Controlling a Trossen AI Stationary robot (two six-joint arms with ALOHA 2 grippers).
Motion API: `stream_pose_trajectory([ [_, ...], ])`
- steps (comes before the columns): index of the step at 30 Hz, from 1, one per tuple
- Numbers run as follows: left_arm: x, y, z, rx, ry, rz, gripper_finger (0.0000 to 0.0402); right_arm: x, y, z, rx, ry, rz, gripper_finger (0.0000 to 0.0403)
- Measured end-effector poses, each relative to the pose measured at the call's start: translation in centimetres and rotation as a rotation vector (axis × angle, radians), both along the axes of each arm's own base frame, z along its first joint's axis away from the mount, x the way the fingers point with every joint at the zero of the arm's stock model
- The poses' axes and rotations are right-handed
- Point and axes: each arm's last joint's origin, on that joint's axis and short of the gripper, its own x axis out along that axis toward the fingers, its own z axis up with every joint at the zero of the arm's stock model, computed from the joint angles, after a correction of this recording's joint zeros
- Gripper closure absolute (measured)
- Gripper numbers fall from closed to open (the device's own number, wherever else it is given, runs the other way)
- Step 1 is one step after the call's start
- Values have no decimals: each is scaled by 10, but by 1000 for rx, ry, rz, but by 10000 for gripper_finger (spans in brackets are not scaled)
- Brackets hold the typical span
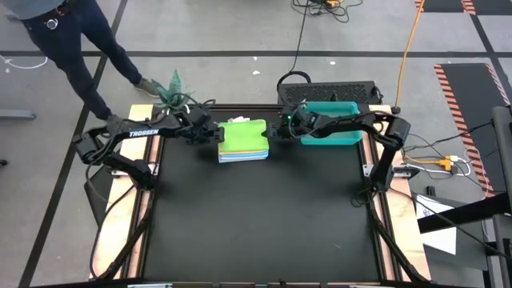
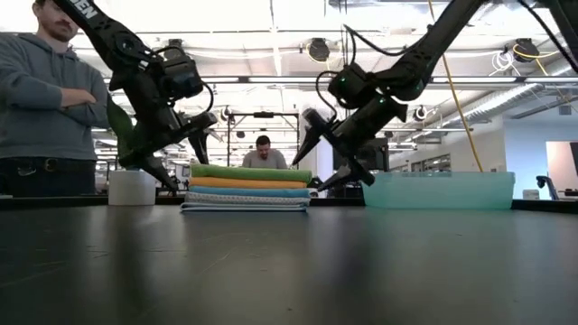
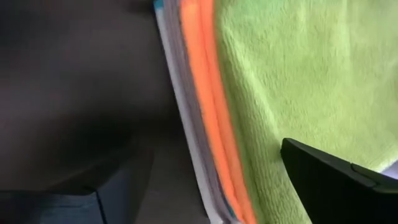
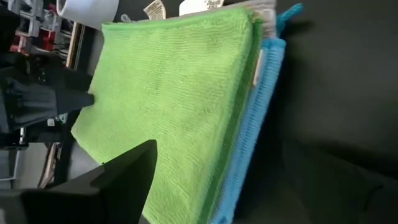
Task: Fold microfiber towels
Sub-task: Put the stacked microfiber towels into the green bin
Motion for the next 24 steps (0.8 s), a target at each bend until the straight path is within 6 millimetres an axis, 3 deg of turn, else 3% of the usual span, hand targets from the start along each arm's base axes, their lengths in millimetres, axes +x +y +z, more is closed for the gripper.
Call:
stream_pose_trajectory([
  [5, -1, 3, -3, 12, 17, 20, 49, 11, -5, -10, 9, 38, -12, 67],
  [13, 7, 9, -27, -35, 64, 6, 50, 16, -6, -25, 34, 71, -12, 67],
  [24, 13, 12, -41, -45, 77, -25, 92, 25, -2, -35, 30, 45, -5, 67],
])
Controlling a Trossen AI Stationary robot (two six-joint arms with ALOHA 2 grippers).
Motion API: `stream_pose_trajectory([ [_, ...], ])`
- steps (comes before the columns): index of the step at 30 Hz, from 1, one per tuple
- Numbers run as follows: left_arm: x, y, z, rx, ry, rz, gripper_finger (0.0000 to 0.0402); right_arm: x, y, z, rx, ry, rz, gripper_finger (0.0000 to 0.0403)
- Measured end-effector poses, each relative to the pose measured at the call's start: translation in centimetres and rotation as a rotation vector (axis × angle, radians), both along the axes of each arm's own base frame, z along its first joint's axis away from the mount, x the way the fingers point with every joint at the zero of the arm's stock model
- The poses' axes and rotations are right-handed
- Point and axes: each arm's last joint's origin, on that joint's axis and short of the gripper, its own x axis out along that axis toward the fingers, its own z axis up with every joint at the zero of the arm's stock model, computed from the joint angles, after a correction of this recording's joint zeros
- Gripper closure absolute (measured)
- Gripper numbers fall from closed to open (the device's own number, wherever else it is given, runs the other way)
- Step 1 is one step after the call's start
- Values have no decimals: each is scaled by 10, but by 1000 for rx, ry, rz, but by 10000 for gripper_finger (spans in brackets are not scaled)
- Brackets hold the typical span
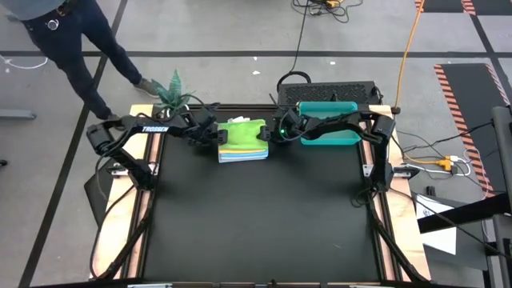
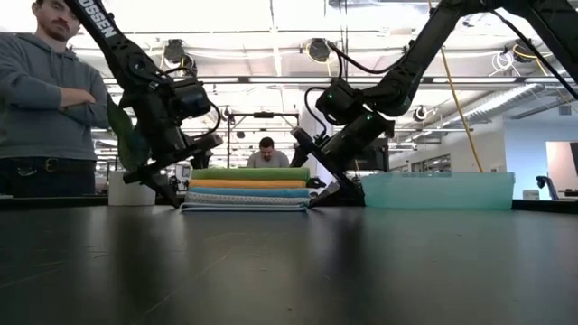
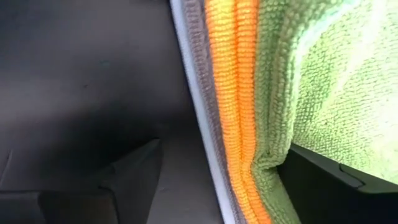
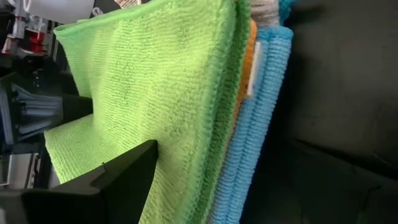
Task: Fold microfiber towels
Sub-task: Put the stacked microfiber towels into the green bin
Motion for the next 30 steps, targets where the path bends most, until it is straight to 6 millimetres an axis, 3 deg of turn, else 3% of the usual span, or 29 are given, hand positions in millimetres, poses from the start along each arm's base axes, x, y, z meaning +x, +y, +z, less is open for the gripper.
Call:
stream_pose_trajectory([
  [4, 3, 1, 0, 15, -27, -12, 112, 2, 0, -1, -2, -7, 1, 68],
  [9, 6, 0, -3, 26, -26, -23, 143, 19, 2, -12, 20, 5, 9, 79],
  [12, 8, -1, -6, 36, -5, -37, 159, 24, 4, -9, -4, 23, 20, 84],
  [22, 10, 0, -7, 59, -18, -31, 222, 25, 4, -8, 23, 16, 21, 91],
  [30, 13, 1, -14, 53, -15, -42, 281, 24, 4, -9, 26, 21, 24, 154],
])
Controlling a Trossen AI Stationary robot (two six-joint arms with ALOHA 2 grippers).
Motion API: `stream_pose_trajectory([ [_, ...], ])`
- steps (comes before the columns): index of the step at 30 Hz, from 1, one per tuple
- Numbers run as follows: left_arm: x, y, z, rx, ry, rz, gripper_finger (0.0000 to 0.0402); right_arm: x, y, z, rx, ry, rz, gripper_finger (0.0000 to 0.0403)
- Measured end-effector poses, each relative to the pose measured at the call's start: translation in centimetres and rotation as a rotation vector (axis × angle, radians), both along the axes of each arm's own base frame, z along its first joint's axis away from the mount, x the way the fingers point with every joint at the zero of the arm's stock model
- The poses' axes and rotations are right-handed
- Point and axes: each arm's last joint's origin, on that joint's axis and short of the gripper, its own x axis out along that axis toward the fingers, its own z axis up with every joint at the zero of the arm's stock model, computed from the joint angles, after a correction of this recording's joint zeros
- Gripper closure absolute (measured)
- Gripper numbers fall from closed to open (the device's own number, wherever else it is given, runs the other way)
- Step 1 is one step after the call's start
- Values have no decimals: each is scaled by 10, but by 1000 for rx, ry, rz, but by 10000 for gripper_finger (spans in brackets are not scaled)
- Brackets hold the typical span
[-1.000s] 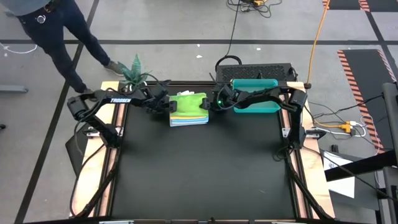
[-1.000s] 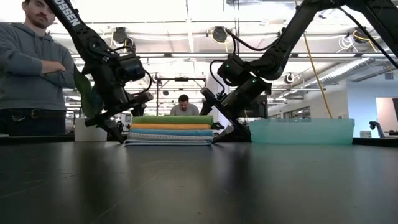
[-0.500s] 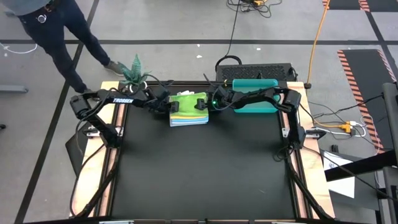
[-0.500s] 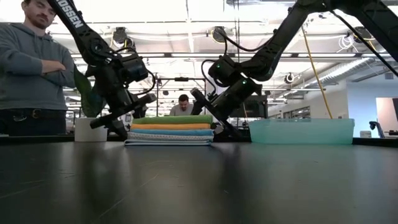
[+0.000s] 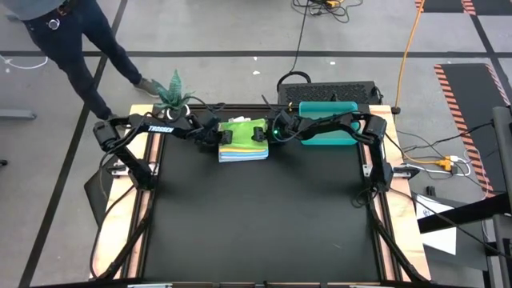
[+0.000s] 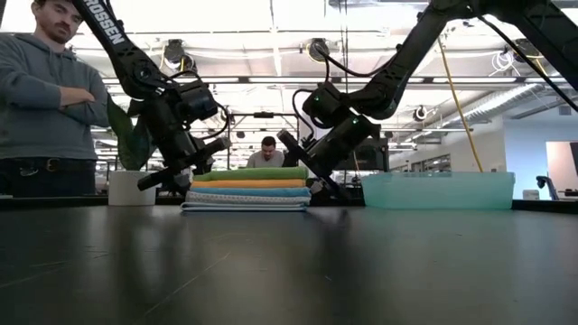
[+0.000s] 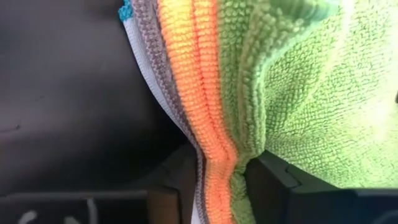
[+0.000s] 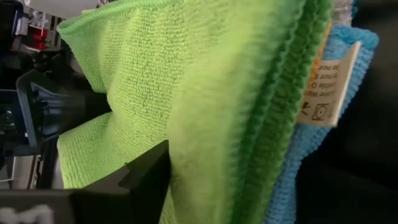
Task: Fold microfiber towels
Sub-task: Put the stacked microfiber towels into the green bin
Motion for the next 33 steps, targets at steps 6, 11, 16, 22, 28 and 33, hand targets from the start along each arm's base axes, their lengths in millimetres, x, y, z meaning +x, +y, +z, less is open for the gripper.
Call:
stream_pose_trajectory([
  [6, 1, 0, -1, 5, 0, -10, 308, -2, -3, -1, -1, 0, 6, 213],
  [11, 2, 1, -1, 20, -11, -18, 341, -1, -3, -1, -10, -7, 12, 260],
  [16, 4, 0, -1, 36, -16, -29, 359, 0, -4, 1, -28, -26, 24, 311],
  [22, 3, -1, 7, 56, -42, -32, 359, 0, -4, 3, -60, -34, 48, 357],
  [28, 0, -4, 27, 90, -97, -24, 359, 0, -3, 18, -88, -68, 52, 359],
  [33, 5, -9, 42, 115, -178, -15, 359, -4, -2, 41, -120, -96, 57, 359],
])
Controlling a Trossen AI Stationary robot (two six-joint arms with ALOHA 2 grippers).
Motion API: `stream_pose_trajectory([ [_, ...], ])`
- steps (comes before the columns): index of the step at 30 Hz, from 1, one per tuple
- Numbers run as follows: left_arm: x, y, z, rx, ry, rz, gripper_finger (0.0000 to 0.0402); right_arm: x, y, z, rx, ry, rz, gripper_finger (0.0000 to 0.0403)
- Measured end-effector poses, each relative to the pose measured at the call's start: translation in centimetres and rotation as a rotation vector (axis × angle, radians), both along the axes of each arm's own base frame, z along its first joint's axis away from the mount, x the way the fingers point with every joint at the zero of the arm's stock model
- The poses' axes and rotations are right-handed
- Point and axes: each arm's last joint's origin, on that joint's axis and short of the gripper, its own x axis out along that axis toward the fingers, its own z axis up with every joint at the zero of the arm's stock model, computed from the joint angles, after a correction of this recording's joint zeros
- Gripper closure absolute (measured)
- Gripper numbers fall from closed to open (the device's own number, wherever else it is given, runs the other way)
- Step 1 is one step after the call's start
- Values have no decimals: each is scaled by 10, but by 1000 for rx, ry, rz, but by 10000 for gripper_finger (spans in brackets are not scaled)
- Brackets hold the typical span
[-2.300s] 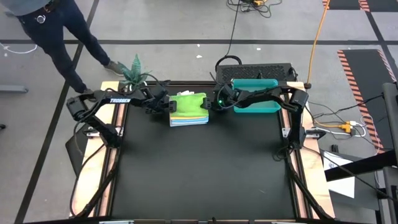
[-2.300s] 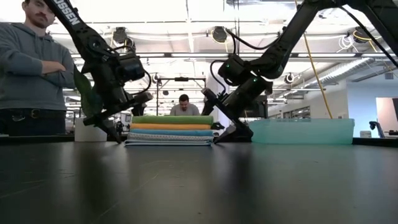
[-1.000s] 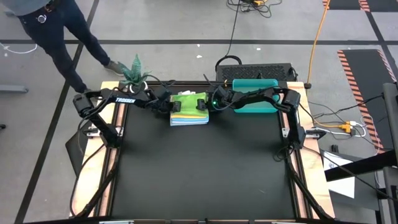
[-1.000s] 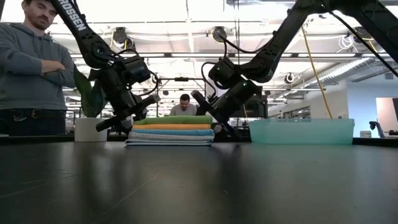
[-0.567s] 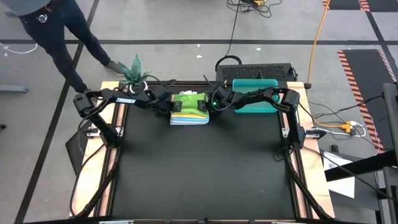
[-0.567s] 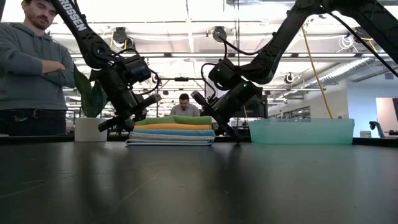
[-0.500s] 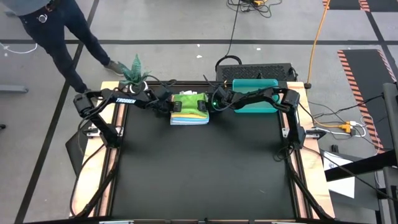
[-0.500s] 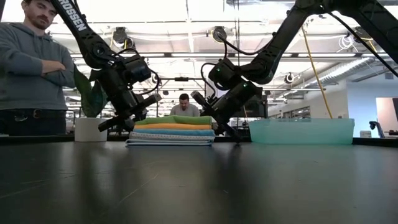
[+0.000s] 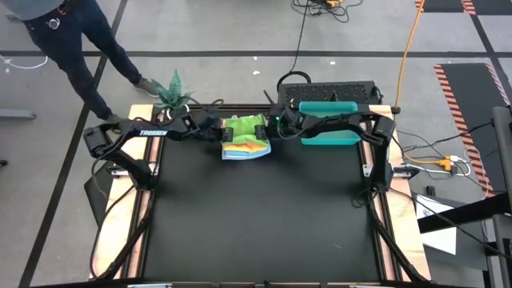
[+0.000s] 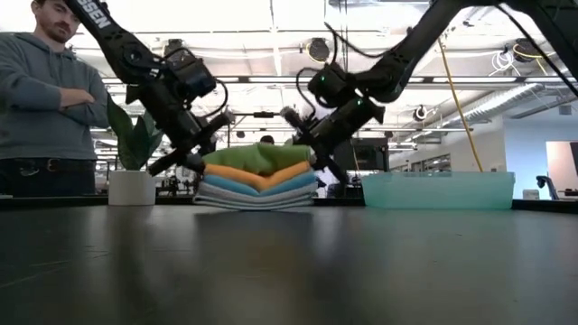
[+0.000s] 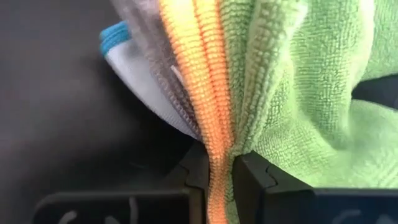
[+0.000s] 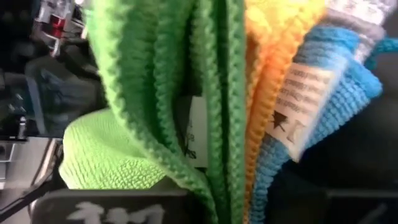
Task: Fold microfiber towels
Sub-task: Put the stacked microfiber towels into the green bin
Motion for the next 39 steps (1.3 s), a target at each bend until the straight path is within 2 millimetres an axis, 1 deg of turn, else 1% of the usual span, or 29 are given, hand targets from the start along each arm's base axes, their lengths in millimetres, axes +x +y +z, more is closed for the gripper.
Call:
stream_pose_trajectory([
  [5, 12, -5, 11, 7, -78, -2, 359, -9, 1, 24, -24, -1, 6, 359],
  [11, 31, -5, 39, 63, -155, -23, 359, -27, 4, 53, -85, 57, -8, 359],
  [15, 43, 0, 63, 109, -219, -26, 359, -44, 4, 75, -135, 84, -19, 359],
  [20, 60, 5, 86, 144, -278, -35, 359, -72, -1, 100, -165, 136, -58, 359],
  [24, 85, 10, 98, 153, -318, -62, 359, -91, -3, 113, -180, 172, -79, 359],
  [30, 134, 24, 113, 154, -387, -124, 359, -122, -3, 128, -208, 277, -123, 359],
  [33, 158, 33, 113, 143, -412, -151, 359, -141, -4, 134, -214, 344, -155, 359],
  [39, 202, 47, 104, 94, -454, -196, 359, -175, -12, 139, -208, 465, -208, 359],
])
